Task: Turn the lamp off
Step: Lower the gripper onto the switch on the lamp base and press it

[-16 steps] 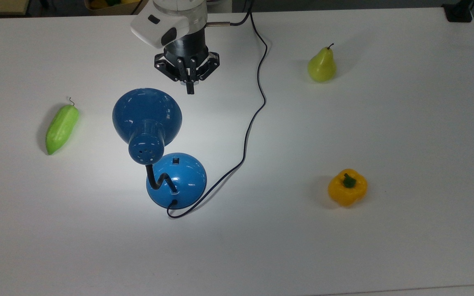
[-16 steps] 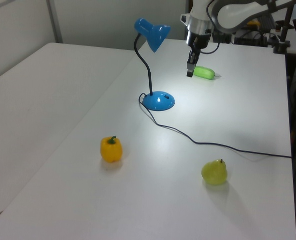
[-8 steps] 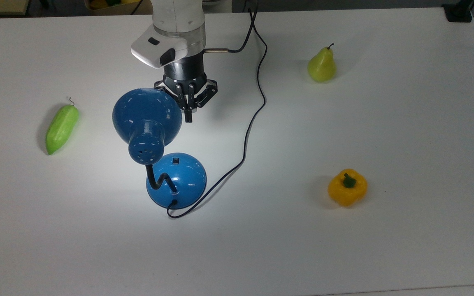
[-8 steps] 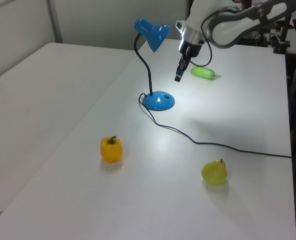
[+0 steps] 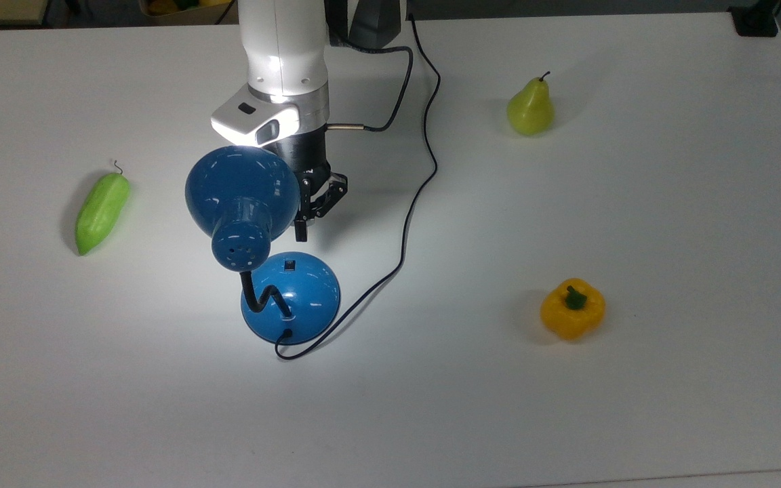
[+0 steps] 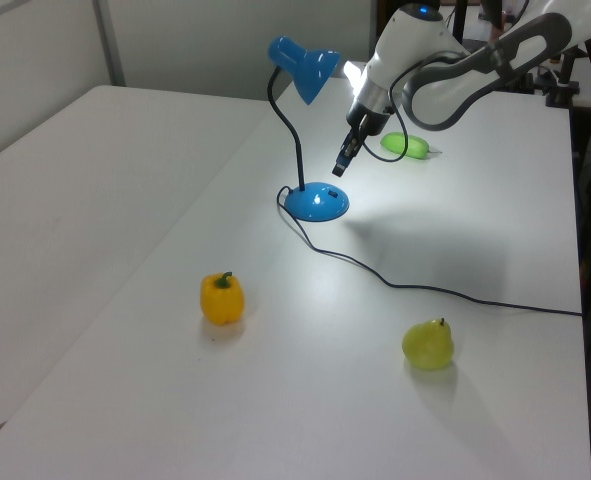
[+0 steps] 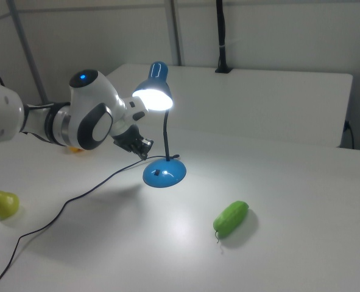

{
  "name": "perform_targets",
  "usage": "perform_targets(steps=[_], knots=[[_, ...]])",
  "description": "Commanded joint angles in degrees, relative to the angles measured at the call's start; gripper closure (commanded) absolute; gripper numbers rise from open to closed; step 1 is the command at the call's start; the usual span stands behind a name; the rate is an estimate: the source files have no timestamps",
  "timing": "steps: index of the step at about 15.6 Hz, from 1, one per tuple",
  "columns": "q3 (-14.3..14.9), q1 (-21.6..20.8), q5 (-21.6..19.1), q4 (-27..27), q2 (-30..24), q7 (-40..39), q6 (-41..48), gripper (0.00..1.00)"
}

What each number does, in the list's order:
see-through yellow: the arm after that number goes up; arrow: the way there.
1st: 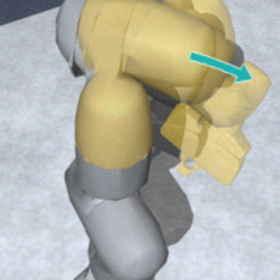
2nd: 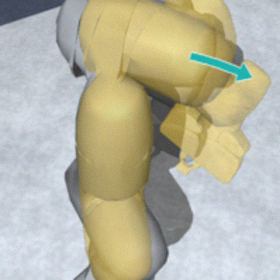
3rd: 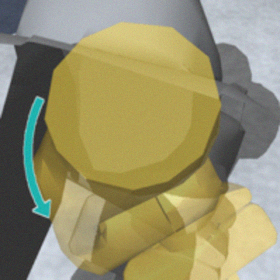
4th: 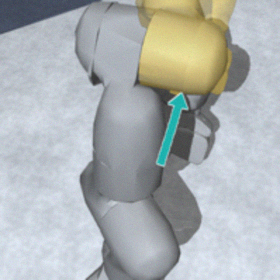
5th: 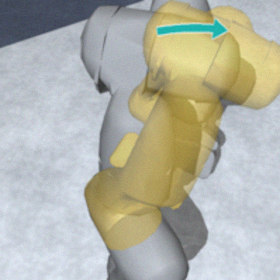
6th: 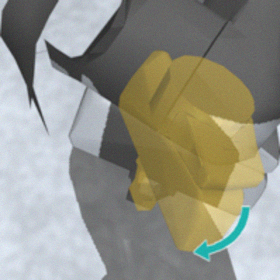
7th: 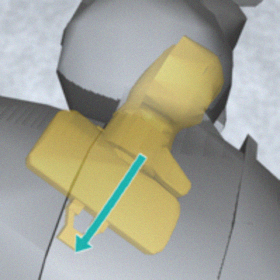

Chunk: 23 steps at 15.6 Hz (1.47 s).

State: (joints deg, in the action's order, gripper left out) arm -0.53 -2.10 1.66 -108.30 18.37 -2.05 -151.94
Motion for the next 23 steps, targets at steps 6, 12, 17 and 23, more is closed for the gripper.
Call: perform_targets(steps=[6,12,17,23], knots=[[1.76,0.08,2.29,-0.51,3.60,1.43,-6.00,1.00],[1.94,0.08,2.55,-0.33,5.01,1.43,-6.88,1.00],[2.03,-0.01,3.35,-0.16,5.80,1.43,-7.32,1.00],[2.03,0.25,4.40,-0.16,7.21,1.43,-8.55,1.00]])
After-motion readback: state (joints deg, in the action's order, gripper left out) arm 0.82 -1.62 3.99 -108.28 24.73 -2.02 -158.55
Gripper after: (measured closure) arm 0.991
